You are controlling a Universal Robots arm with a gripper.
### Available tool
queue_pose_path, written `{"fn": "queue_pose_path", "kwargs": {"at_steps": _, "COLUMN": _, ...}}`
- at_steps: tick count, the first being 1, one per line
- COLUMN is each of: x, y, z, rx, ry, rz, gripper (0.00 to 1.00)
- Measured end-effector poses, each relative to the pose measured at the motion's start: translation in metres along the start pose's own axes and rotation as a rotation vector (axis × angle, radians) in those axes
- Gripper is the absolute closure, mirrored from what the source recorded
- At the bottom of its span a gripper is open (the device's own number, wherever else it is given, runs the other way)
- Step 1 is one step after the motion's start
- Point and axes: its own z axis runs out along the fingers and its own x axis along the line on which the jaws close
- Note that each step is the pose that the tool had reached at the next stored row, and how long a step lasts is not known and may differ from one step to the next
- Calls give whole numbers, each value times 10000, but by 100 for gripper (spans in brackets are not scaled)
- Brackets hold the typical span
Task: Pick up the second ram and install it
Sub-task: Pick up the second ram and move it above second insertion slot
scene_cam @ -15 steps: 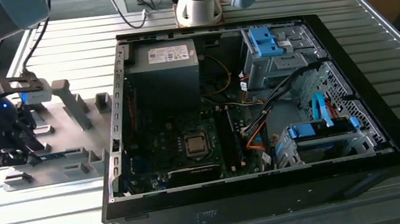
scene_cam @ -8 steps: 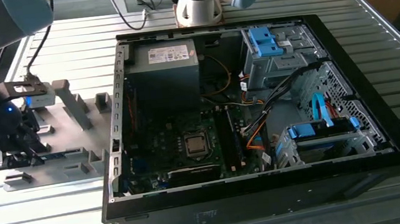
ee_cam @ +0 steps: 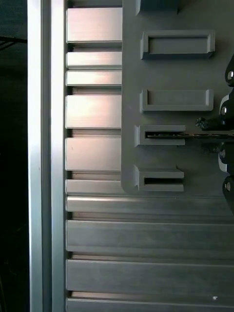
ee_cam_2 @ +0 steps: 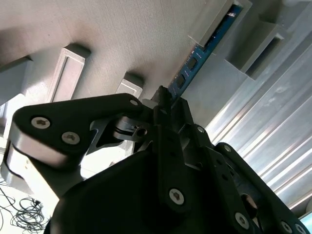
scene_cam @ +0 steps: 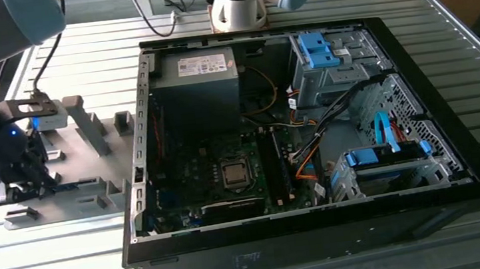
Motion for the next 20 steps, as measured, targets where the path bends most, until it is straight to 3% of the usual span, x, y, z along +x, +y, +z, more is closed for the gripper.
{"fn": "queue_pose_path", "kwargs": {"at_steps": 1, "x": 0, "y": 0, "z": 1, "rx": 1, "ry": -1, "rz": 0, "gripper": 75}}
{"fn": "queue_pose_path", "kwargs": {"at_steps": 2, "x": 0, "y": 0, "z": 2, "rx": 1, "ry": 0, "rz": 0, "gripper": 81}}
{"fn": "queue_pose_path", "kwargs": {"at_steps": 20, "x": 0, "y": -30, "z": 29, "rx": 1, "ry": -1, "rz": -1, "gripper": 81}}
